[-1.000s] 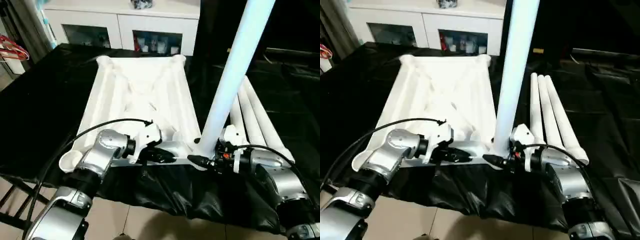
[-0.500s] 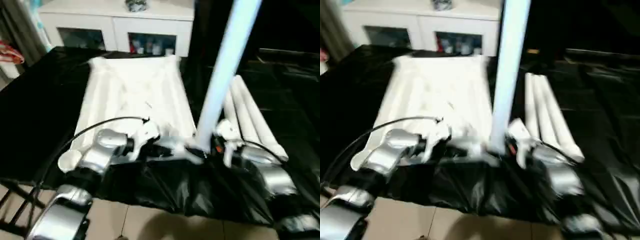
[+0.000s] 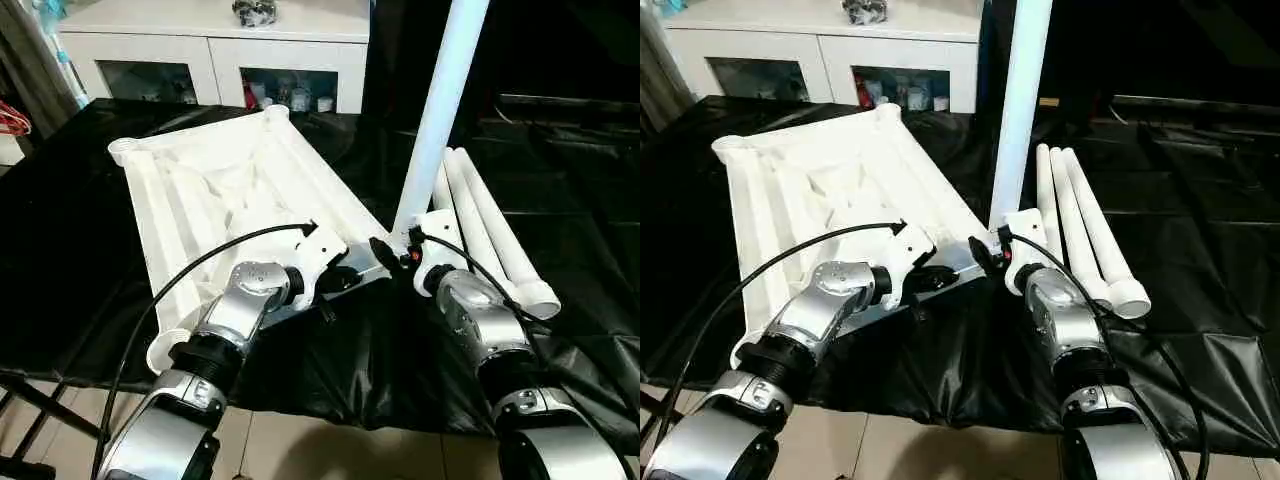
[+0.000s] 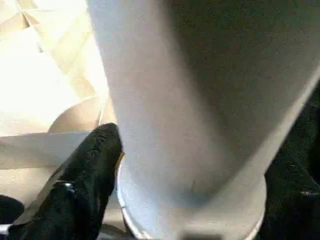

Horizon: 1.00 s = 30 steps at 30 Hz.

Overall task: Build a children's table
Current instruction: Rotate leg to tighten

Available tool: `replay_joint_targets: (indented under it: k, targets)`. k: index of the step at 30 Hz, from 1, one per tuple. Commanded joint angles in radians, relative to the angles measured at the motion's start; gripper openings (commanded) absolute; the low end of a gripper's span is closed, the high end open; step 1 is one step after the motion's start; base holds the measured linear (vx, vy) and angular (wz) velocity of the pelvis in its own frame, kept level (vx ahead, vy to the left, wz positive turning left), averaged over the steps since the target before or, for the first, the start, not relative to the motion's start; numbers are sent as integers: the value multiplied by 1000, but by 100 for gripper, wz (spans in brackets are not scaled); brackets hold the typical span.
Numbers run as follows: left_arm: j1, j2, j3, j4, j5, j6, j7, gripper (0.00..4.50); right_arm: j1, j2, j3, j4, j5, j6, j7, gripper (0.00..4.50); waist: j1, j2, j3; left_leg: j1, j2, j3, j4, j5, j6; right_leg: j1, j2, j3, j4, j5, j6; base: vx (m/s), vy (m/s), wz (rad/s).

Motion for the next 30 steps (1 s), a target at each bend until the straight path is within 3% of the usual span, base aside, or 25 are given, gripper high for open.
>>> replay_joint_targets:
  k: [1, 6, 10, 15, 20, 25, 30]
  targets:
    - [-7, -29, -27, -43, -24, -24, -37, 0, 31, 61, 89, 50, -3, 25, 100, 381, 4, -6, -48, -2, 24, -5, -84, -281, 33, 37, -36, 18, -89, -258, -209, 0, 0, 0]
    - [3, 20, -41, -56, -43, -34, -142, 0, 91, 3, 131, -75, 44, 17, 349, 381, 8, -9, -47, -4, 26, -4, -82, -274, 58, 41, -36, 20, -88, -235, -213, 0, 0, 0]
    - [14, 65, -52, -70, -66, -60, -250, 0, 162, -76, 180, -214, 94, 58, 545, 381, 14, -6, -55, -3, 26, -1, -73, -161, 101, 49, -34, 17, -71, -46, -262, 0, 0, 0]
    - [16, 105, -64, -74, -79, -75, -347, 0, 217, -155, 217, -319, 124, 92, 681, 381, 29, -3, -59, 1, 31, 3, -65, -109, 133, 52, -32, 11, -58, 70, -308, 10, 3, 0]
    - [10, 130, -72, -61, -70, -96, -400, 0, 270, -220, 260, -407, 115, 115, 787, 367, 55, 0, -57, 8, 37, 6, -67, -155, 116, 48, -36, 12, -61, 4, -302, 0, 0, 0]
    - [5, 141, -80, -46, -63, -110, -424, 0, 283, -231, 273, -436, 108, 132, 800, 335, 54, -1, -54, 6, 35, 2, -74, -188, 76, 48, -38, 13, -68, -64, -279, 0, 0, 0]
    - [0, 147, -83, -34, -65, -121, -436, 0, 286, -243, 282, -465, 117, 164, 811, 298, 56, -4, -57, 4, 33, 3, -69, -141, 85, 52, -36, 12, -61, -3, -280, 0, 0, 0]
